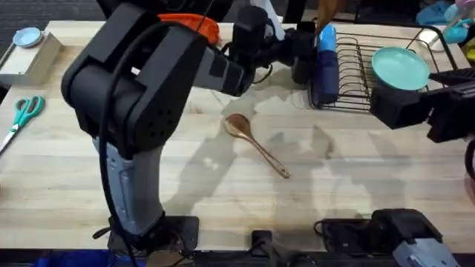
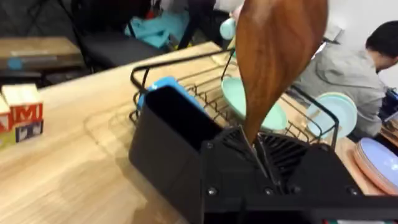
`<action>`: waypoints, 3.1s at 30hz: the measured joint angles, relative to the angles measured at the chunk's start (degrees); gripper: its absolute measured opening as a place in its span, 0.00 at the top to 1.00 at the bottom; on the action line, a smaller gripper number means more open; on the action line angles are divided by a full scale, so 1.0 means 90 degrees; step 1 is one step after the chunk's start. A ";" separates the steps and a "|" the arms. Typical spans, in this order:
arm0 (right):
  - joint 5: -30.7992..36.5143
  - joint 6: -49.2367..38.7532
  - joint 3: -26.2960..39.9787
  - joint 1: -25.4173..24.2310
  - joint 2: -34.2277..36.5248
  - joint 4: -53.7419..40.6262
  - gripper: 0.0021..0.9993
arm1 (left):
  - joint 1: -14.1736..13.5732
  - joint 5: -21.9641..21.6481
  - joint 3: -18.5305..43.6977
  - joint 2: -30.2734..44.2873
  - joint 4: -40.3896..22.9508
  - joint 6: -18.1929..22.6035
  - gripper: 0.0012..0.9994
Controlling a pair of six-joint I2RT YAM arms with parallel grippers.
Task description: Pick up the spoon on the table one by one and put them onto the rack
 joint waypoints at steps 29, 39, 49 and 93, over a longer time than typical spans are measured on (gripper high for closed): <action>0.0000 0.0001 0.0000 0.0000 0.0000 0.0000 0.01 | 0.0126 0.1143 0.0007 0.0000 -0.0127 0.0831 0.00; 0.0000 0.0001 0.0000 0.0000 0.0000 -0.0002 0.01 | 0.0161 0.1286 0.0007 -0.0090 -0.0465 0.1177 0.00; 0.0000 -0.0002 0.0000 0.0000 0.0000 -0.0002 0.01 | 0.0580 0.0716 0.0012 -0.1883 -0.4539 0.2876 0.00; -0.1183 0.0368 0.0167 0.1719 0.1711 0.0181 0.01 | 0.2617 -0.3605 0.0017 -0.5824 -1.0945 0.2280 0.01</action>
